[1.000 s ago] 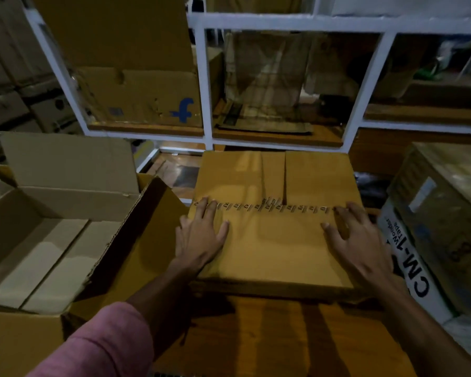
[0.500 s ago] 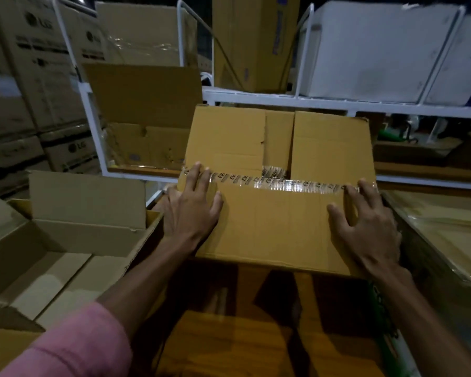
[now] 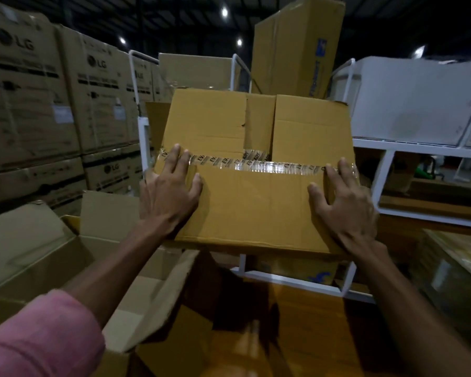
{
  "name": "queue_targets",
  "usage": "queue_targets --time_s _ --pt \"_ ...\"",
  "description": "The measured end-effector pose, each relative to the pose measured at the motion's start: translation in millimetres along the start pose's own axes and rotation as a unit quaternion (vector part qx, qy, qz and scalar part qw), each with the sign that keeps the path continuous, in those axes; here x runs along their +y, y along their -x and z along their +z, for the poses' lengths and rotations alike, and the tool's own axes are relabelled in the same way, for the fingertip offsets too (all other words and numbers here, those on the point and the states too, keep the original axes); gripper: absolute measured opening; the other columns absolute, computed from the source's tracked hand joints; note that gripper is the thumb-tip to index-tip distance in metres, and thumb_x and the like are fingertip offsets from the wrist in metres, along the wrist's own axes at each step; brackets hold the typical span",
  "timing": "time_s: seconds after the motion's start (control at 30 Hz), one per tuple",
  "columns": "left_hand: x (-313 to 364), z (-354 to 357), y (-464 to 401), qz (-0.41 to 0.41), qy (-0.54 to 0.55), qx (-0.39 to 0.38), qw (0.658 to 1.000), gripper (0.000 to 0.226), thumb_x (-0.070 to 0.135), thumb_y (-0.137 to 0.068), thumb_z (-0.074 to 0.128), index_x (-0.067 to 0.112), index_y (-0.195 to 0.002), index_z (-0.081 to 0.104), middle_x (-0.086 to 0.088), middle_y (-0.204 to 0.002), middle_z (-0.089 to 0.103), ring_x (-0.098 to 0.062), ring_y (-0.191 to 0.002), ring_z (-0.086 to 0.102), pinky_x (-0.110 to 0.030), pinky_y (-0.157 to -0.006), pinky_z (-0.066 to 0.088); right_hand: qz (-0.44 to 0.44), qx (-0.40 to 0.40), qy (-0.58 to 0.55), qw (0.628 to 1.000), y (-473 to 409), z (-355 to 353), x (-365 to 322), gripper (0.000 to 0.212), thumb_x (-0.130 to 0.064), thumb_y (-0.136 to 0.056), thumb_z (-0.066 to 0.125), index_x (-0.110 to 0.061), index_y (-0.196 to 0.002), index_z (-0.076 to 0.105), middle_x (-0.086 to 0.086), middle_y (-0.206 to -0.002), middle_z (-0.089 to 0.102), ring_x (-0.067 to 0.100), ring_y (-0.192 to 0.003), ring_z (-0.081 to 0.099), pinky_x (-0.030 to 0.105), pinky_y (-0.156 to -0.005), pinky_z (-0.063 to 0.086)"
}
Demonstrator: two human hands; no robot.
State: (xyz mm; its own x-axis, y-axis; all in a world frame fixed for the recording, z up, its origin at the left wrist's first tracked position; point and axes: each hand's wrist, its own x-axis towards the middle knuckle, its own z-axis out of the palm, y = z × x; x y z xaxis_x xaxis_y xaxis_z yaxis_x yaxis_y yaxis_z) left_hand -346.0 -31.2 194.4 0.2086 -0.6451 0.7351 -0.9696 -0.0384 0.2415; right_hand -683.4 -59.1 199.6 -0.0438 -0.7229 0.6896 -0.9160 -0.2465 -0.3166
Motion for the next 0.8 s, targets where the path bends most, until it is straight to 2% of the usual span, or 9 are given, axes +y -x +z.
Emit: queue_targets --time_s 0.17,0.33,0.53,0.63,0.8 --pt "-93 -31 -28 -0.006 -0.004 0.006 1.0 0.071 0.061 -0.097 0.03 0.031 -0.161 0.026 0.009 -0.17 0.019 -0.047 -0.124 0.049 -0.054 -0.101 0.045 0.004 0.003 -0.021 1.0 1 26 -99 0.074 -0.07 -0.094 0.038 -0.033 -0.157 0.031 -0.002 -0.17 0.018 0.052 -0.139 0.037 0.068 -0.102 0.039" --pt "-215 -53 -51 -0.015 -0.015 -0.025 0.999 0.068 0.059 -0.1 0.034 0.031 -0.161 0.027 0.008 -0.17 0.021 -0.046 -0.134 0.045 -0.056 -0.107 0.039 0.012 -0.021 -0.028 0.999 18 73 -214 0.067 -0.063 -0.098 0.044 -0.031 -0.156 0.034 -0.001 -0.169 0.02 0.049 -0.141 0.035 0.065 -0.106 0.037" --pt "-345 -65 -55 -0.02 0.004 -0.096 0.995 0.063 0.054 -0.101 0.04 0.026 -0.157 0.038 0.003 -0.167 0.03 -0.034 -0.141 0.044 -0.056 -0.116 0.034 0.043 -0.113 -0.026 0.992 55 127 -328 0.065 -0.065 -0.099 0.04 -0.034 -0.155 0.031 -0.003 -0.169 0.018 0.044 -0.144 0.032 0.063 -0.108 0.034" --pt "-393 -56 -48 -0.029 0.012 -0.152 0.988 0.068 0.058 -0.096 0.035 0.027 -0.157 0.038 0.003 -0.166 0.033 -0.032 -0.144 0.042 -0.056 -0.117 0.032 0.058 -0.167 -0.012 0.984 76 151 -361 0.065 -0.066 -0.099 0.038 -0.035 -0.155 0.029 -0.004 -0.169 0.016 0.044 -0.144 0.03 0.062 -0.108 0.034" --pt "-447 -28 -27 -0.024 0.01 -0.227 0.974 0.061 0.056 -0.102 0.04 0.028 -0.157 0.038 0.002 -0.165 0.034 -0.026 -0.144 0.041 -0.054 -0.12 0.029 0.07 -0.248 0.008 0.966 108 188 -389 0.066 -0.065 -0.098 0.039 -0.034 -0.155 0.029 0.0 -0.168 0.016 0.046 -0.143 0.032 0.062 -0.109 0.035"
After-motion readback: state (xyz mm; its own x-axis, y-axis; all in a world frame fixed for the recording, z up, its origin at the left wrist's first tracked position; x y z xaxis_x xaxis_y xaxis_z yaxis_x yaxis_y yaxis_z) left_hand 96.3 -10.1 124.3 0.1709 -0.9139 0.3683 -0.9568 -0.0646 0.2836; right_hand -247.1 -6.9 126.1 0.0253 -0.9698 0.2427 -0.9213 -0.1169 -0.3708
